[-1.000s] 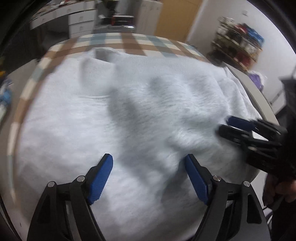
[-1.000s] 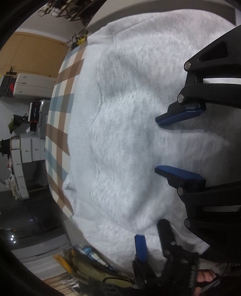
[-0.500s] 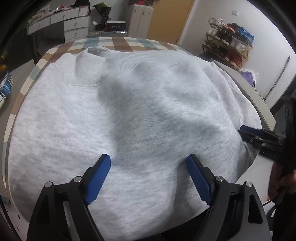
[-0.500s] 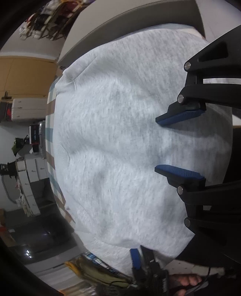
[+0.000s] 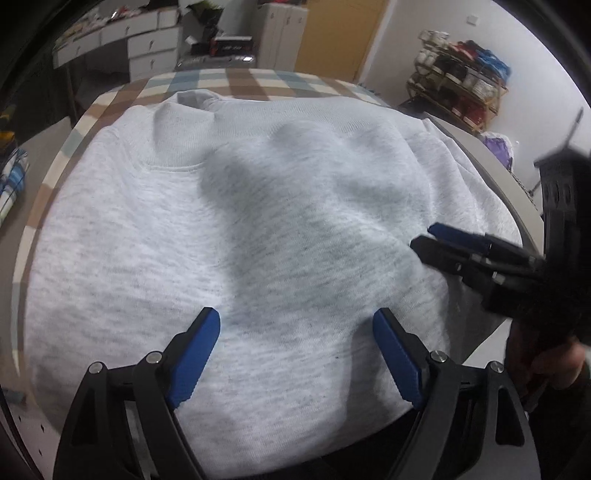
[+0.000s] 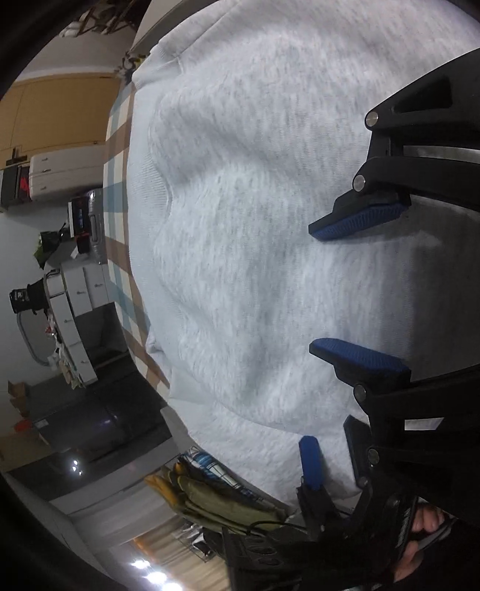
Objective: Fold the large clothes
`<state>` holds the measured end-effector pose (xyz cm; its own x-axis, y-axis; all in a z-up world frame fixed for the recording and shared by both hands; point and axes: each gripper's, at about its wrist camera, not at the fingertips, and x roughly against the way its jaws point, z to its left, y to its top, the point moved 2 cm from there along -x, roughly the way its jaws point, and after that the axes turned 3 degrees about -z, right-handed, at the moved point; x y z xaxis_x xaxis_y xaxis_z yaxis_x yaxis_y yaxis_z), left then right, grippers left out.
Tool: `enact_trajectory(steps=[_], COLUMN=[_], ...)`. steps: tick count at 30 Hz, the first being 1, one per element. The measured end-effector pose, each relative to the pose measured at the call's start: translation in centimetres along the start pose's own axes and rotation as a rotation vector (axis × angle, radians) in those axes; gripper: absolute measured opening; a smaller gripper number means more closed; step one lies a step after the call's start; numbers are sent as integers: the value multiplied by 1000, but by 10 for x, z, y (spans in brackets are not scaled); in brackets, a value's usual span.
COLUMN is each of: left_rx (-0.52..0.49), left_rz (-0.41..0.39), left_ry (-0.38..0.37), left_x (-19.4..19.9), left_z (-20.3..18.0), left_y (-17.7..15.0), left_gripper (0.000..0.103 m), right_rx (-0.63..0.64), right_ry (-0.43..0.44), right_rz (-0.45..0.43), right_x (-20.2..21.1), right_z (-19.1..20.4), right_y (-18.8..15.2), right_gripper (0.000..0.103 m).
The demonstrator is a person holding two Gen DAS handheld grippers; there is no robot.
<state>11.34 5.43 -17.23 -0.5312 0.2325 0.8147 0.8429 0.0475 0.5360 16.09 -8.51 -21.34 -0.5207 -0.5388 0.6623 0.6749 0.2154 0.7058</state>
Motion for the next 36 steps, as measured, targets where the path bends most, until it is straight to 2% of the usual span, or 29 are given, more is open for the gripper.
enact_trajectory(steps=[3, 4, 6, 8, 9, 10, 11, 13, 17, 20, 22, 24, 26, 27, 29, 31, 32, 34, 36], left_rx=[-9, -40, -88, -73, -40, 0, 24, -24, -11, -18, -20, -22, -25, -26, -28, -31, -31, -33, -34], left_rz=[-84, -114, -136, -48, 38, 87, 44, -19, -51, -69, -73, -77, -76, -77, -81, -89, -90, -97, -99], left_ry=[-15, 8, 102, 155, 147, 108, 87, 119, 113, 111, 116, 118, 113, 111, 112, 113, 114, 115, 118], left_x=[21, 24, 15, -16, -38, -54, -57, -54, -52, -53, -53, -53, -53, -54, -53, -53, -53, -53, -54], left_z=[-8, -13, -15, -4, 5, 13, 19, 13, 12, 13, 11, 10, 14, 15, 14, 13, 13, 13, 12], left_y=[27, 38, 55, 61, 58, 54, 50, 43, 39, 37, 34, 34, 39, 39, 37, 36, 36, 35, 35], left_gripper=[82, 82, 82, 82, 82, 85, 88, 89, 90, 90, 90, 90, 90, 90, 90, 90, 90, 90, 91], right_rx=[-2, -16, -41, -64, -78, -89, -94, -89, -15, 16, -21, 33, 46, 33, 46, 67, 62, 17, -40], right_ry=[2, 7, 16, 20, 28, 33, 33, 17, -37, -132, -173, -177, -184, -158, -145, -221, -249, -292, -313], right_rz=[-17, -20, -23, -17, -8, -8, -19, -86, -117, 20, 168, 146, 181, 172, 111, 24, 15, 31, 89], right_x=[4, 5, 7, 12, 18, 25, 28, 46, 38, -13, -58, -61, -54, -40, -14, 22, 30, 42, 31], right_z=[-4, -5, -11, -8, -9, -10, -10, -11, -1, -5, -21, -20, -18, -18, -17, -23, -27, -47, -68], right_y=[-4, -4, -7, -8, -7, -4, -3, 13, 51, 68, 62, 62, 63, 63, 60, 50, 45, 25, 6], right_gripper=[57, 57, 57, 56, 56, 56, 56, 58, 57, 50, 51, 51, 49, 41, 38, 40, 40, 40, 42])
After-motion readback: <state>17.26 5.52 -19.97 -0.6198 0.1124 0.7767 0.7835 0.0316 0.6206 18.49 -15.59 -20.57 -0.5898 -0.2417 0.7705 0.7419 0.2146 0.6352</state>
